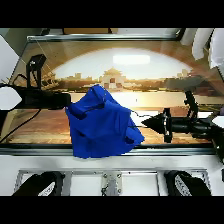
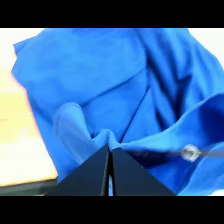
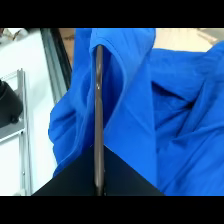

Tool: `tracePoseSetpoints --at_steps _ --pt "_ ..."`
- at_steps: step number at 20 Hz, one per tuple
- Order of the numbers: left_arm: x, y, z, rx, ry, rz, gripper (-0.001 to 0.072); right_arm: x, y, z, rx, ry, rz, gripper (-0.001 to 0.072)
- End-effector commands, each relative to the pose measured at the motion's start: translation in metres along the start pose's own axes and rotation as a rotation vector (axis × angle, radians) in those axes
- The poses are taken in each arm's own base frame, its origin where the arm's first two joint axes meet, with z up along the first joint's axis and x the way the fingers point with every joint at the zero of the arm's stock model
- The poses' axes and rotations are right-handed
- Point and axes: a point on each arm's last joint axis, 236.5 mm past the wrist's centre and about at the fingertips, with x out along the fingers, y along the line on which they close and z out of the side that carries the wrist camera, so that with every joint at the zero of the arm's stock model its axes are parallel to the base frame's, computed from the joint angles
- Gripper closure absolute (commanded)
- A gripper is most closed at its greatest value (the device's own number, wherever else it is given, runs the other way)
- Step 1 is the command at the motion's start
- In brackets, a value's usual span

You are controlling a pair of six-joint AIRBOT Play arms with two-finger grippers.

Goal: Fold the clothes and pants, and hang the long-sleeved shirts on hangers.

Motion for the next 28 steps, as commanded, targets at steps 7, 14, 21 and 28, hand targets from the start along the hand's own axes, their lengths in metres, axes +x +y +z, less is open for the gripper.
tracePoseSetpoints --at_steps 7,14,21,28 --pt "-0.035 0.002 0.006 0.035 -0.025 0.059 0.0698 0.012 0.020 0.034 -0.025 -0.137 0.076 0.0709" --pt "-0.070 -0.043 0.035 0.113 -0.106 -0.022 0.0699 0.044 0.028 0.026 -0.014 -0.101 0.103 0.0709" --pt "-0.084 -0.071 0.030 0.161 -0.078 -0.058 0.0699 0.064 0.016 0.038 0.004 -0.246 0.127 0.0710" --pt "-0.084 -0.080 0.024 0.171 -0.069 -0.075 0.0698 0.077 0.018 0.047 0.011 -0.315 0.154 0.0709"
